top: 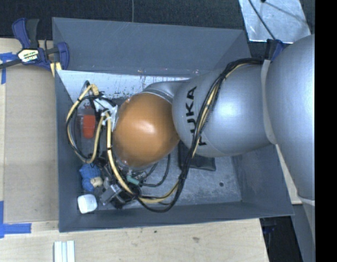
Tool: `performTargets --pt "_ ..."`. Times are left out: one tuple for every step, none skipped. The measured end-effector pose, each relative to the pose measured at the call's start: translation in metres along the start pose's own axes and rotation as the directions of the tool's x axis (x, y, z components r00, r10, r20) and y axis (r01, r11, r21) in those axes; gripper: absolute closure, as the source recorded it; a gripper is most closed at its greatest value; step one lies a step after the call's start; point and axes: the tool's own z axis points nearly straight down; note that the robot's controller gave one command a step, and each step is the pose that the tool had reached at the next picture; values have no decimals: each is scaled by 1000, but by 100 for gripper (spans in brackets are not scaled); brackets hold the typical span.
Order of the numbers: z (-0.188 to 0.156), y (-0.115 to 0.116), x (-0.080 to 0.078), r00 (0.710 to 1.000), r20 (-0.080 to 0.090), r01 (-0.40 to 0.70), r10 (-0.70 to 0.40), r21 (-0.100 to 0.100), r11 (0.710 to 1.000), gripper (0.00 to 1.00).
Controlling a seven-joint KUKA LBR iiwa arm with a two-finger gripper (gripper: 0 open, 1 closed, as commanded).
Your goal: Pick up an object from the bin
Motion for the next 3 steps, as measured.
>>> performTargets --pt "-35 0 0 1000 -2 -2 2 -1 1000 100" --pt "-83 1 -1 1000 -3 -5 5 -1 1000 100" --pt "-129 1 -1 1000 -2 -7 7 -2 1000 100"
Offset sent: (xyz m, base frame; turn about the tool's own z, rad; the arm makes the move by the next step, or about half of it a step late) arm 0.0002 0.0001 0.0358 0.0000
